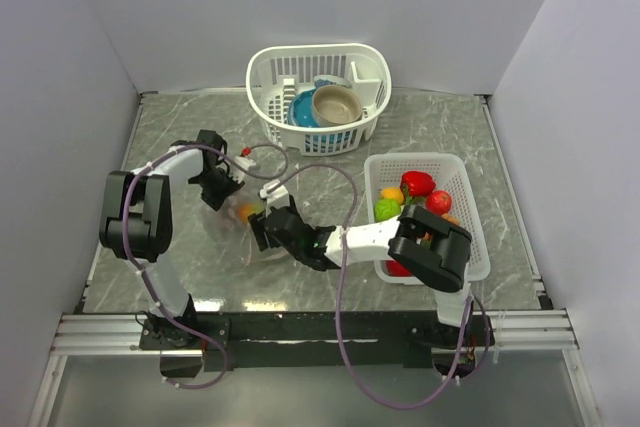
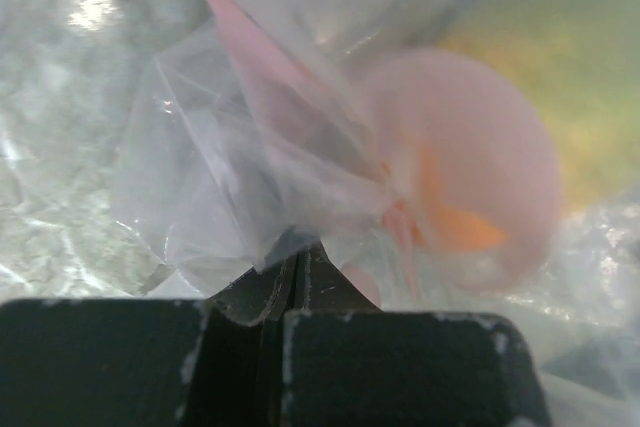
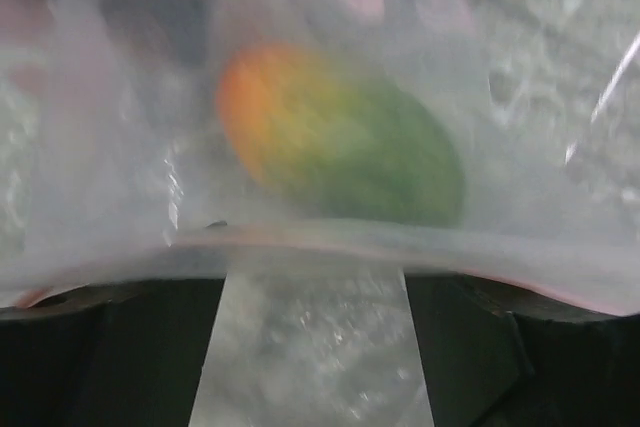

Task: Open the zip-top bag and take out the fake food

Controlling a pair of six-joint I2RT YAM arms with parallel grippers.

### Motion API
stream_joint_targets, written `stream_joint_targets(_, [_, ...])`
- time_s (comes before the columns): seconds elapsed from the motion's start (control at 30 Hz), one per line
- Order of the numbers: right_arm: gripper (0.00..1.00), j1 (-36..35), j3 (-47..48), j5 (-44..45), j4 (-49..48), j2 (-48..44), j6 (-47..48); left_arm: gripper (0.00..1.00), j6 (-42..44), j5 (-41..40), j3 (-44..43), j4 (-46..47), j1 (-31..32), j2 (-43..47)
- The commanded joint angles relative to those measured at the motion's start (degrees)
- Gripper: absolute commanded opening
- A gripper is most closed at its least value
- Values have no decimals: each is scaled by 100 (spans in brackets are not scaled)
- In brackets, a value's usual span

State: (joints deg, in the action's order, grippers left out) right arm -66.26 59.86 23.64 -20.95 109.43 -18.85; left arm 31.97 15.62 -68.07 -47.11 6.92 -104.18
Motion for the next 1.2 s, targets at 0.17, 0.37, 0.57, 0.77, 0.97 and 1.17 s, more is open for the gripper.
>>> stream_joint_targets(0.17, [84,17,826,133,-366,448,619,1,467,494,75,-544,371,205])
stream_joint_targets(0.37, [88,25,888,98,-120,808,707,1,600,416,101,-641,433,197])
stream_joint_targets(0.57, [84,34,460,-324,153,747,374,1,530,345,49,-580,433,126])
stream_joint_targets(0.77, [73,-27,264,-799,460,755,-13,1,486,424,-39,-615,433,108])
stream_joint_targets(0.97, [72,-115,123,-931,636,975,-207,1,583,521,-57,-764,424,240])
stream_joint_targets(1.17, [72,-168,-220,-642,750,633,-329,1,557,434,-22,-703,425,302])
